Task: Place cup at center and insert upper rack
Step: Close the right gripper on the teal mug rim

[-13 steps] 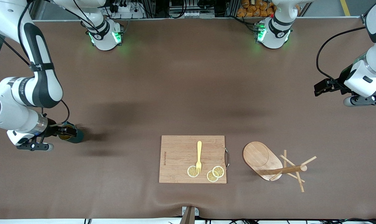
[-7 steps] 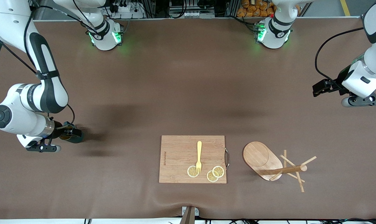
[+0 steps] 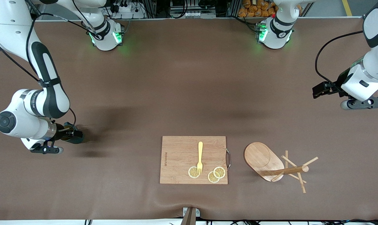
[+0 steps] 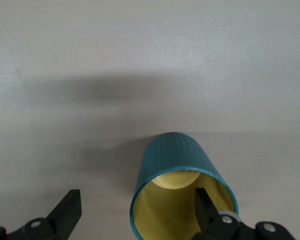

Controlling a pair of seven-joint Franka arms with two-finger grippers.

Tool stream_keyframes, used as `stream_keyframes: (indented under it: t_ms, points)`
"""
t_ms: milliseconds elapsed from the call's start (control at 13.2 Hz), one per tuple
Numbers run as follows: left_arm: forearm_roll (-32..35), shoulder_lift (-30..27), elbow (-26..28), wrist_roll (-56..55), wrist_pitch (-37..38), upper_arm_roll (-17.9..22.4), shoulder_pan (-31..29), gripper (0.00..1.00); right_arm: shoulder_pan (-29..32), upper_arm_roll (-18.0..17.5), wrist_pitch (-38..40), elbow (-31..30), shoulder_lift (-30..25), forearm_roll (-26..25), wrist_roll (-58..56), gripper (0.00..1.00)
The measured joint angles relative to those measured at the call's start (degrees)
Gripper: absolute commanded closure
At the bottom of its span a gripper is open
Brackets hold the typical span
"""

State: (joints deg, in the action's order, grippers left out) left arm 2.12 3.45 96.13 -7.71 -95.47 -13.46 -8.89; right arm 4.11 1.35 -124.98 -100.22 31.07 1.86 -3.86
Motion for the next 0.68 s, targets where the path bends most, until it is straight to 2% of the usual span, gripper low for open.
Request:
stream_keyframes:
  t_ms: [76,152,304,684]
  points:
    - [0.00,0.01,0.02,-0.01,0.00,0.00,-0.03,0.00,0.03,0.01,-0.01,0.00,0.32,0.00,0.00,0.04]
    - [0.00,0.03,0.04,-0.01,0.00,0.01,-0.05,0.00,0.03,0.00,-0.02,0.00,0.59,0.00,-0.01,0.15]
    - [0.00,0.05,0.09,-0.01,0.00,0.02,-0.12,0.00,0.03,0.00,-0.03,0.00,0.88,0.00,-0.06,0.47]
    - [0.00,0.07,0.10,-0.01,0.00,0.05,-0.17,0.00,0.03,0.00,-0.02,0.01,0.88,0.00,-1.78,0.94]
